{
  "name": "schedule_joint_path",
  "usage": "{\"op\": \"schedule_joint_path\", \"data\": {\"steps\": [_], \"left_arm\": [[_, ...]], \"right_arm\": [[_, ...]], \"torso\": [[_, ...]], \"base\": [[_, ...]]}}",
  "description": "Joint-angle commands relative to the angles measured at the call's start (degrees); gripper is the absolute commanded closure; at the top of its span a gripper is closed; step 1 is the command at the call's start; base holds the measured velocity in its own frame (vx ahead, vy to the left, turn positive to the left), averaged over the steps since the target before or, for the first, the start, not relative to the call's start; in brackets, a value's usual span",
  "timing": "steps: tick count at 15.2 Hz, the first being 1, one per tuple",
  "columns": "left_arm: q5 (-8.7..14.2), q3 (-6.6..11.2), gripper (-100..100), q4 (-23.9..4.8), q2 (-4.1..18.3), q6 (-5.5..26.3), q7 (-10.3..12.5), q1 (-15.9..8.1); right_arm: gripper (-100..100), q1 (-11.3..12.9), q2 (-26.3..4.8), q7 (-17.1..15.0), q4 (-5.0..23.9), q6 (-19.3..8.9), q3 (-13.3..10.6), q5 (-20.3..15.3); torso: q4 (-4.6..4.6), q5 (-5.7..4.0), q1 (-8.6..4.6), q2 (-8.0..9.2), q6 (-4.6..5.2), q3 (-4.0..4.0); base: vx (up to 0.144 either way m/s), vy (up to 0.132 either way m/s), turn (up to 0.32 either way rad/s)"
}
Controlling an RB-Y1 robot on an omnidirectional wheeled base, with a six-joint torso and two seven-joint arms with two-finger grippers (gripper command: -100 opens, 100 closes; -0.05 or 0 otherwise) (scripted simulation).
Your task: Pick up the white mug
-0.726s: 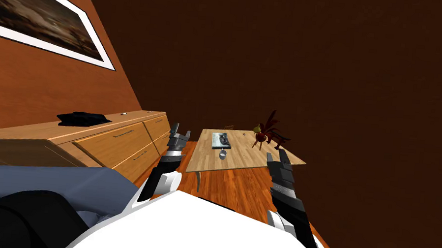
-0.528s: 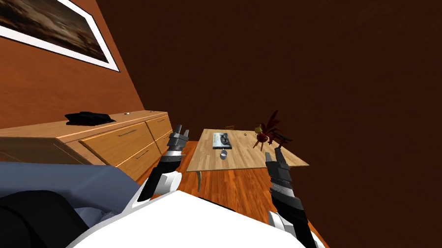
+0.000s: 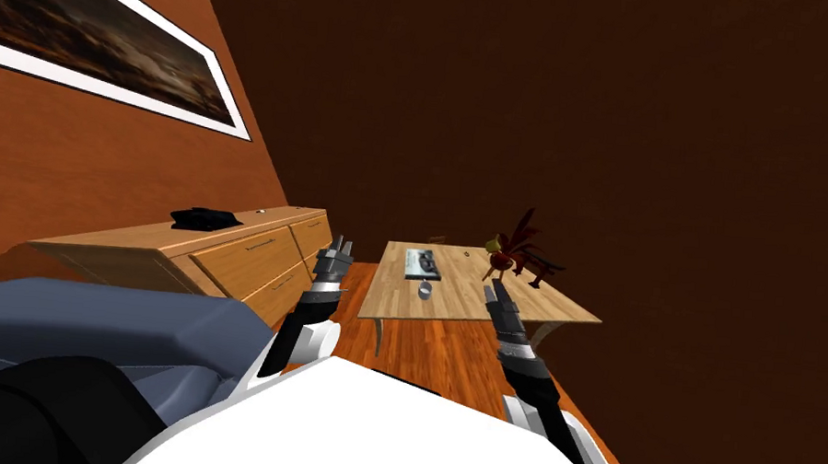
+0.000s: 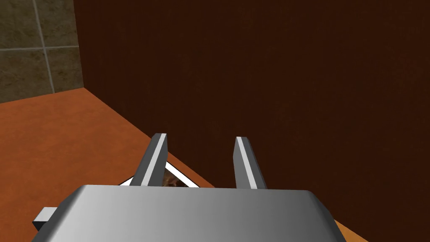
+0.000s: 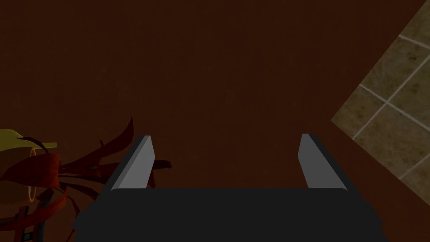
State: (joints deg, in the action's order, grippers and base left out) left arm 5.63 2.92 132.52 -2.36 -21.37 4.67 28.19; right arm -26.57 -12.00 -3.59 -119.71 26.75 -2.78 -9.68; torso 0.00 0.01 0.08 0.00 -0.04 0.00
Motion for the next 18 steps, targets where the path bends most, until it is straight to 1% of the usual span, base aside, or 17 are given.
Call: {"op": "schedule_joint_path", "data": {"steps": [1,2,3,4,5,7,8,9,10,11,12,13,14,15,16,17,18], "left_arm": [[0.0,0.0,0,0.0,0.0,0.0,0.0,0.0],[0.0,0.0,0,0.0,0.0,0.0,0.0,0.0],[0.0,0.0,0,0.0,0.0,0.0,0.0,0.0],[0.0,0.0,0,0.0,0.0,0.0,0.0,0.0],[0.0,0.0,0,0.0,0.0,0.0,0.0,0.0],[0.0,0.0,0,0.0,0.0,0.0,0.0,0.0],[0.0,0.0,0,0.0,0.0,0.0,0.0,0.0],[0.0,0.0,0,0.0,0.0,0.0,0.0,0.0],[0.0,0.0,0,0.0,0.0,0.0,0.0,0.0],[0.0,0.0,0,0.0,0.0,0.0,0.0,0.0],[0.0,0.0,0,0.0,0.0,0.0,0.0,0.0],[0.0,0.0,0,0.0,0.0,0.0,0.0,0.0],[0.0,0.0,0,0.0,0.0,0.0,0.0,0.0],[0.0,0.0,0,0.0,0.0,0.0,0.0,0.0],[0.0,0.0,0,0.0,0.0,0.0,0.0,0.0],[0.0,0.0,0,0.0,0.0,0.0,0.0,0.0],[0.0,0.0,0,0.0,0.0,0.0,0.0,0.0]], "right_arm": [[-100,0.85,-1.75,0.42,1.07,-0.12,-0.88,-0.7],[-100,1.99,-3.83,0.82,3.07,0.22,-1.8,-1.47],[-100,1.99,-4.01,0.82,3.07,0.22,-1.8,-1.47],[-100,3.2,-5.95,1.24,5.24,0.6,-2.81,-2.31],[-100,3.2,-6.33,1.24,5.24,0.6,-2.81,-2.31],[-100,4.47,-8.71,1.69,7.56,1.0,-3.91,-3.2],[-100,5.81,-10.59,2.17,9.28,1.43,-5.09,-4.15],[-100,5.81,-11.13,2.17,10.02,1.43,-5.09,-4.15],[-100,7.2,-12.85,2.66,11.85,1.89,-6.34,-5.14],[-100,7.2,-13.58,2.66,12.6,1.89,-6.34,-5.14],[-100,8.64,-15.17,3.18,14.05,2.37,-7.66,-6.18],[-100,8.64,-16.04,3.18,15.3,2.37,-7.66,-6.18],[-100,10.11,-17.64,3.72,16.93,2.88,-9.04,-7.26],[-100,10.11,-18.49,3.72,18.1,2.88,-9.04,-7.26],[-100,11.62,-19.9,4.28,19.53,3.41,-10.48,-8.37],[-100,11.62,-20.94,4.28,20.99,3.41,-10.48,-8.37],[-100,11.62,-20.94,4.28,20.99,3.41,-10.48,-8.37]], "torso": [[0.0,0.0,0.0,0.0,0.0,0.0],[0.0,0.0,0.0,-0.01,0.01,0.0],[0.0,0.01,0.02,-0.01,-0.01,-0.01],[0.0,0.01,0.01,-0.01,0.01,-0.01],[0.0,0.01,0.01,-0.01,0.0,-0.01],[-0.01,0.0,0.02,-0.03,-0.01,-0.02],[-0.01,0.01,0.0,-0.03,0.01,-0.02],[-0.01,0.0,0.02,-0.03,-0.01,-0.02],[-0.01,0.01,0.02,-0.04,0.01,-0.02],[-0.01,0.01,0.02,-0.04,-0.01,-0.02],[-0.01,0.01,0.01,-0.04,0.01,-0.02],[-0.01,0.01,0.02,-0.06,-0.01,-0.03],[-0.01,0.01,0.02,-0.06,0.01,-0.04],[-0.01,0.01,0.05,-0.07,-0.03,-0.04],[-0.02,0.01,0.04,-0.07,0.0,-0.04],[-0.02,0.01,0.04,-0.09,-0.02,-0.05],[-0.02,0.02,0.03,-0.09,0.02,-0.05]], "base": [[-0.001,0.024,0.127],[-0.002,0.027,0.176],[-0.003,0.024,0.147],[0.0,0.027,0.16],[0.003,0.024,0.137],[0.002,0.026,0.166],[0.003,0.031,0.208],[0.005,0.027,0.166],[0.004,0.028,0.198],[0.007,0.027,0.159],[0.01,0.03,0.193],[0.01,0.028,0.188],[0.01,0.036,0.252],[0.012,0.032,0.195],[0.016,0.031,0.229],[0.02,0.03,0.193],[0.016,0.018,0.051]]}}
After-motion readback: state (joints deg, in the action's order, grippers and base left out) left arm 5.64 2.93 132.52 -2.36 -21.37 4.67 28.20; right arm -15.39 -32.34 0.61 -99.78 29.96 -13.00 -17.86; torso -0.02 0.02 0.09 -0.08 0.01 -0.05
